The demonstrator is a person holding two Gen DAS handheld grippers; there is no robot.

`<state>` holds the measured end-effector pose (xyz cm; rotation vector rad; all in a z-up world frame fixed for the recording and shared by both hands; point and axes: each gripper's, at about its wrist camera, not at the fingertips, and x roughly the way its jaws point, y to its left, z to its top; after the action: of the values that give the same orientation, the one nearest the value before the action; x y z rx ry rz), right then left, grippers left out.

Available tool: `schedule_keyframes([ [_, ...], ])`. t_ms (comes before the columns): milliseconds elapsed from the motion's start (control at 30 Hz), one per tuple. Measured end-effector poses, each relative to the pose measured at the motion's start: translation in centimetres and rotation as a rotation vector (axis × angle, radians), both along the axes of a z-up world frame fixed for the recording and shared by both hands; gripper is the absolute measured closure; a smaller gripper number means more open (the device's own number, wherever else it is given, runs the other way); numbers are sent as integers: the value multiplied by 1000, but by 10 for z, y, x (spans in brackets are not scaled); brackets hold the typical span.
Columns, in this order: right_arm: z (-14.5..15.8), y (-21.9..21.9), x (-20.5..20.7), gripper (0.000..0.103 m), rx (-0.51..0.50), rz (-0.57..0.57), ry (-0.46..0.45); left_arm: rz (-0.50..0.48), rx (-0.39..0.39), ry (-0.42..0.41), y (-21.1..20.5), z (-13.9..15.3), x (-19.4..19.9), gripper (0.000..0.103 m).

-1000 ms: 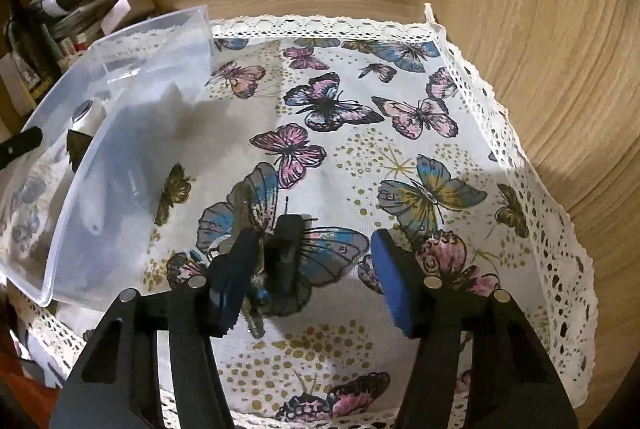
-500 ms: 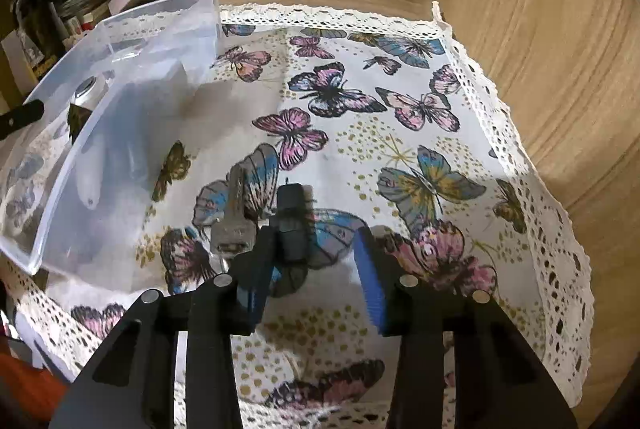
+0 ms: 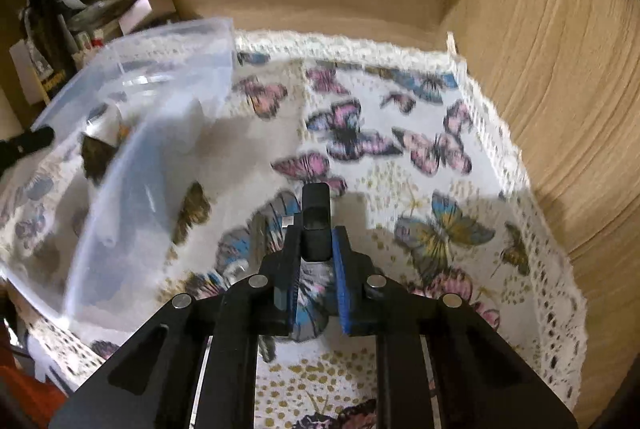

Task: Organize rigid objects

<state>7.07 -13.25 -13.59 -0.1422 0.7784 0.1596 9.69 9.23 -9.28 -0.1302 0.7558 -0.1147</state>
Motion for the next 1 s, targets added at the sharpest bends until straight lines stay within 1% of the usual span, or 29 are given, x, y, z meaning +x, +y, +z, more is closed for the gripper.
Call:
schedule_keyframes([
  [200,38,18,-8,89,16,62,-110,0,1,0,0,0,0,88],
  [333,56,36,-10,89,26,121,-156,0,1,0,0,0,0,88],
  [467,62,57,-11,89,15,189,-173,0,0,-1,0,0,0,88],
  [567,61,72,-10,89,-15,224,-181,0,0,-1,0,0,0,88],
  [733,52,92,-2,89,-48,283,-148,-1,0,-1,0,0,0,88],
  [1000,34,116,16,89,-120,342,-51,0,0,-1,0,0,0,88],
])
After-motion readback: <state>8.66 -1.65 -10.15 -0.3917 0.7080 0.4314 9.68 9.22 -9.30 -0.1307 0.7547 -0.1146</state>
